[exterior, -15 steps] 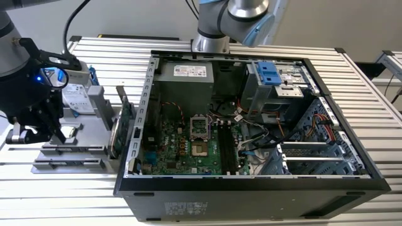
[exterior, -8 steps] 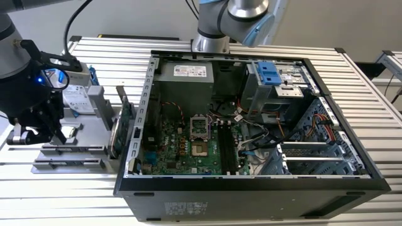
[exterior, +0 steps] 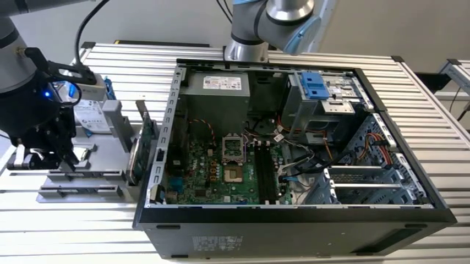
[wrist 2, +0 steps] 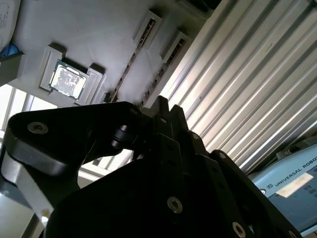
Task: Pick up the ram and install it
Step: 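Pick up the ram and move it above insertion slot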
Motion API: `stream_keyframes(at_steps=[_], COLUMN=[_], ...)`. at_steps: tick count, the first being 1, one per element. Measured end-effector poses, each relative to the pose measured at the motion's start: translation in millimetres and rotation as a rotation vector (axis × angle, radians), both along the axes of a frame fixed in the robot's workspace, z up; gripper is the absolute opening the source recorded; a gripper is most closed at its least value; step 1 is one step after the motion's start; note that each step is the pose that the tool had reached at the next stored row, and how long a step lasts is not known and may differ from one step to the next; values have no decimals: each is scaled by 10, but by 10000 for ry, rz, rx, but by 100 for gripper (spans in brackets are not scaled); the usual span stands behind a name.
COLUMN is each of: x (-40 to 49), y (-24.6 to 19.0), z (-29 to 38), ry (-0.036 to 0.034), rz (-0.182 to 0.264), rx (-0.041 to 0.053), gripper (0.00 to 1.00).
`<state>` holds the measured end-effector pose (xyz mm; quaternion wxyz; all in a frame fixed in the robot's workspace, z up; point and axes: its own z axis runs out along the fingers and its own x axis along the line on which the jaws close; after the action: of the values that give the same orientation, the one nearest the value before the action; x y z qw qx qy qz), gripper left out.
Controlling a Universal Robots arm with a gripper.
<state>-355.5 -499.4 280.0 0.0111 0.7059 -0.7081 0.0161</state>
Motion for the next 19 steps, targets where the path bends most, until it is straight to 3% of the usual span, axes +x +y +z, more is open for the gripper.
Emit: stream_keyframes(at_steps=[14, 19], x=[1, -29], y=[0, 0], z=[-22, -61], ry=[-1, -4], rz=[0, -1], rx=[1, -1], gripper=[100, 100])
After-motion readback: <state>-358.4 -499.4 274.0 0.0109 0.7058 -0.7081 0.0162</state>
